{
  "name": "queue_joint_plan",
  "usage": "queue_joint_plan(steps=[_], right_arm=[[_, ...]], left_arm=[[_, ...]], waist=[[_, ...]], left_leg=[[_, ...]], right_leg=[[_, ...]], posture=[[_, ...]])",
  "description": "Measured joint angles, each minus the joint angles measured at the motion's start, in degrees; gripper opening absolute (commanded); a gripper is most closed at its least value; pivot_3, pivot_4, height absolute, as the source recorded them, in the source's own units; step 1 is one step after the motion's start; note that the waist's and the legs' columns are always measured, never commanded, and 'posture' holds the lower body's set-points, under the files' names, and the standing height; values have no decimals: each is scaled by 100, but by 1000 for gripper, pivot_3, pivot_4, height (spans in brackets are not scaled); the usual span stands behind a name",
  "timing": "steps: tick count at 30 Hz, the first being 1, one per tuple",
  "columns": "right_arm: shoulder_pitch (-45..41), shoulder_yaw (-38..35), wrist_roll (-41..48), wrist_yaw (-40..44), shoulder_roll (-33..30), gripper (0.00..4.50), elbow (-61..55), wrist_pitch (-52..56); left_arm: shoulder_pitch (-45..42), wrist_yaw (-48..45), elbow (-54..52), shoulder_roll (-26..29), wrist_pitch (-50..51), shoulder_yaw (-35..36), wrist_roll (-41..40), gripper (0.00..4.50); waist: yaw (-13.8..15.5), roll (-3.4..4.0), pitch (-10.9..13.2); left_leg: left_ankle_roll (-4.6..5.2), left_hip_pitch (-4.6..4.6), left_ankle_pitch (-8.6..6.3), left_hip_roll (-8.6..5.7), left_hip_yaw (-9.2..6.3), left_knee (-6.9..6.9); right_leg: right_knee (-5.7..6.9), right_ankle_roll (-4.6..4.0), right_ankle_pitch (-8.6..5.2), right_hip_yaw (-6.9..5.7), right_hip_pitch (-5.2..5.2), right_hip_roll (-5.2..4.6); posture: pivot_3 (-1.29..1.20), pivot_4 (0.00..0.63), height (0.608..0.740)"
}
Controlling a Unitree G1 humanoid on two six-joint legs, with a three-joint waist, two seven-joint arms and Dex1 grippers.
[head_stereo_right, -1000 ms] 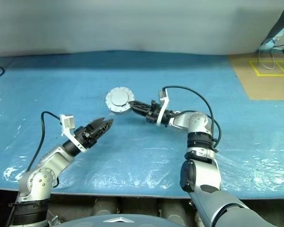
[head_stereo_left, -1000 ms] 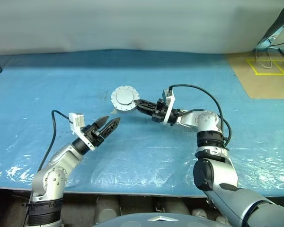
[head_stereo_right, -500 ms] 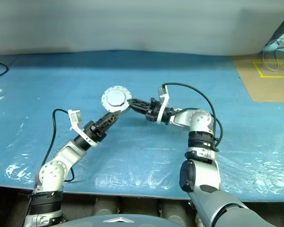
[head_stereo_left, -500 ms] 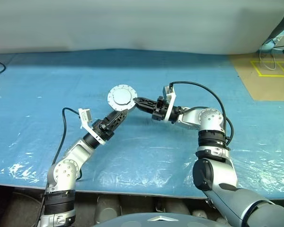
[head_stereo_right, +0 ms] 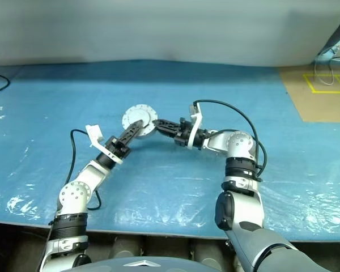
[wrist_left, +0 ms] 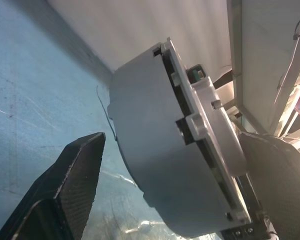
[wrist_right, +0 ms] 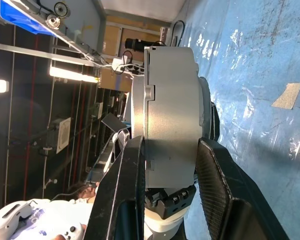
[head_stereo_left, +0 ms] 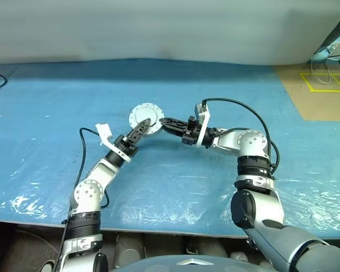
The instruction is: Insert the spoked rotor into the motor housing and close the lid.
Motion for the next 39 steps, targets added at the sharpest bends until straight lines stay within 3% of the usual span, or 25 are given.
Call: queue_joint_plan(steps=[7,14,24,30,39], right_arm=[[0,56,0,-21,9,1225,0,5],[0,49,2,9,-16,1225,0,4],[0,1,-5,-98,14,1225,59,-24],[0,-95,-8,-313,119,1225,60,-61],[25,67,-76,-328,75,1225,-131,-252]], left_arm=[[-196,288,15,-111,62,68,-83,4454],[-150,376,47,-189,266,206,-431,2934],[61,773,32,571,1744,378,-1766,2631],[60,793,34,815,2039,369,-1838,2631],[40,787,40,663,1909,337,-1650,2625]], waist=[[1,-2,1],[1,-6,4],[12,-12,8],[4,-13,8],[0,-16,10]], left_leg=[[0,1,0,0,0,2],[0,-2,0,0,-1,1],[-2,5,0,0,-6,2],[-2,6,0,-3,-8,3],[-3,6,0,-2,-9,2]], right_leg=[[0,0,0,0,0,0],[0,1,1,0,0,0],[0,1,1,-2,-1,3],[-1,3,2,-2,-1,0],[-1,5,3,-2,0,1]], posture=[[0,150,740],[0,150,740],[0,150,740],[0,150,740],[0,150,740]])
